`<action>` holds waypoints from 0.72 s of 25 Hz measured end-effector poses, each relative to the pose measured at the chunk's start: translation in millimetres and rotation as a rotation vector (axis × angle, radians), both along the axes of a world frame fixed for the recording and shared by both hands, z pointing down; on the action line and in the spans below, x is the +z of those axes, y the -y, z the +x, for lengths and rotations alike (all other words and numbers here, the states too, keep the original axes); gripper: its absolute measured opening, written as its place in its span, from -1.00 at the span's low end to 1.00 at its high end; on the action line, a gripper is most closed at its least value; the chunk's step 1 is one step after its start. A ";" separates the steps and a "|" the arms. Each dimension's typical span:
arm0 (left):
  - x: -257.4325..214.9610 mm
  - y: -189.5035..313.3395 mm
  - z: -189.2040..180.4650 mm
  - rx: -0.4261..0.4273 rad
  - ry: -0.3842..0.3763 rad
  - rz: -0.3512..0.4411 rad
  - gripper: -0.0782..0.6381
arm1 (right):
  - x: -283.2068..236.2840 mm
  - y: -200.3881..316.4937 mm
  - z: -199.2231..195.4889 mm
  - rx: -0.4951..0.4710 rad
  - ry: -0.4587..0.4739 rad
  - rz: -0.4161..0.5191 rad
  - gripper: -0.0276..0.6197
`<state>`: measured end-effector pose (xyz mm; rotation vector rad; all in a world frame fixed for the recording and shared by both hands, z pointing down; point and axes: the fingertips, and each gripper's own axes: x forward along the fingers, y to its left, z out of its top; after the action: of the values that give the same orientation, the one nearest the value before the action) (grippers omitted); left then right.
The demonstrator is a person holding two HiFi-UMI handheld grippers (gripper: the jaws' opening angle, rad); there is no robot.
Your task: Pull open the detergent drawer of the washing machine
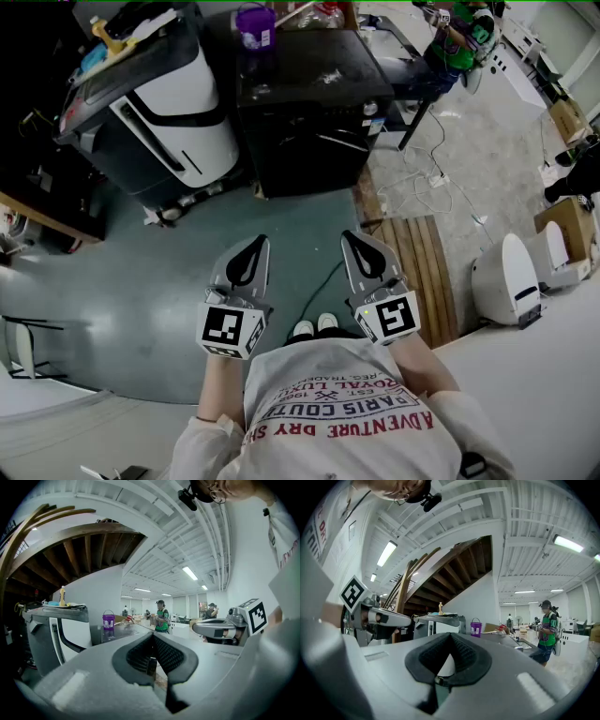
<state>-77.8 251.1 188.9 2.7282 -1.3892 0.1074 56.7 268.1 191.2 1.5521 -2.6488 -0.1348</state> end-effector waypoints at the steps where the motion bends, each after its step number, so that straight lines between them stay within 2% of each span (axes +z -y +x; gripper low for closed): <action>1: -0.8 0.9 0.0 0.000 0.000 0.002 -0.77 | -0.6 1.3 -0.7 -0.002 0.001 0.000 -0.91; 14: -1.0 3.8 -13.6 -0.010 -0.021 0.005 -0.77 | -2.7 5.0 -18.5 -0.025 0.038 0.004 -0.91; 17: -11.9 2.2 -19.3 0.006 -0.110 0.032 -0.77 | -4.1 7.2 -22.3 -0.016 0.072 0.001 -0.91; 18: -15.9 2.4 -22.3 0.009 -0.155 0.037 -0.67 | -4.2 8.0 -24.3 -0.014 0.074 0.000 -0.91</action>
<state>-100.1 248.7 173.0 2.7056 -1.3495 -0.1278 32.4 260.1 187.0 1.5688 -2.7160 -0.0792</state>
